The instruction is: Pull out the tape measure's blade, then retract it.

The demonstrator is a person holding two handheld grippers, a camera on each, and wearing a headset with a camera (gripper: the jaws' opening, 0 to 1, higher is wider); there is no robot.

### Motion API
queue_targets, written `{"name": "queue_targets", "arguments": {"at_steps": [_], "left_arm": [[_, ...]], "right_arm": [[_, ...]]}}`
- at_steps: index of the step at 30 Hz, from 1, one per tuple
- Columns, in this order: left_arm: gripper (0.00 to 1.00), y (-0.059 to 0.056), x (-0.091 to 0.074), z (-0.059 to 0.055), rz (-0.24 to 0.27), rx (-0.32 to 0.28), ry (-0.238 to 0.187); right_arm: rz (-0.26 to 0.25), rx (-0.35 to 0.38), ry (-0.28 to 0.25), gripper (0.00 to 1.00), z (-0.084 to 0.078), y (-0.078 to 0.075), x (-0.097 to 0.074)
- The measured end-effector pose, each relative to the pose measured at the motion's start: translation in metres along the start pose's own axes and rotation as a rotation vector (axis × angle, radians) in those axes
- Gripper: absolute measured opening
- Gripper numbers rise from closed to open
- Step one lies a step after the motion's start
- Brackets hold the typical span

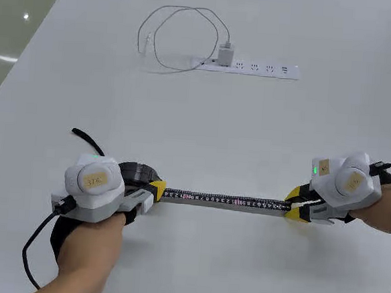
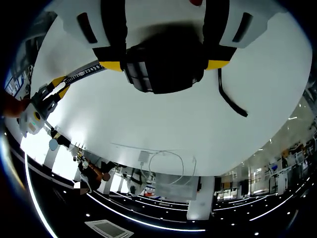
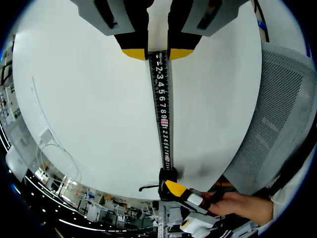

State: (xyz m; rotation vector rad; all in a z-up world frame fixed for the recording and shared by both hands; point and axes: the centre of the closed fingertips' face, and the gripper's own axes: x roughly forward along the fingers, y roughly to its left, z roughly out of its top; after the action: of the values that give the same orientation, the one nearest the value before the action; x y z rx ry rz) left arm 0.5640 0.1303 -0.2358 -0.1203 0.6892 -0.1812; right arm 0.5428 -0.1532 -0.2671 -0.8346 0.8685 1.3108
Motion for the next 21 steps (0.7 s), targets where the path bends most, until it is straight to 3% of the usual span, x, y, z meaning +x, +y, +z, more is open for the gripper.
{"name": "queue_targets", "arguments": {"at_steps": [21], "left_arm": [[0.57,0.002,0.001,0.000,-0.029,-0.052,-0.002]], "right_arm": [[0.014,0.005,-0.049,0.10,0.022,-0.003,0.006]]}}
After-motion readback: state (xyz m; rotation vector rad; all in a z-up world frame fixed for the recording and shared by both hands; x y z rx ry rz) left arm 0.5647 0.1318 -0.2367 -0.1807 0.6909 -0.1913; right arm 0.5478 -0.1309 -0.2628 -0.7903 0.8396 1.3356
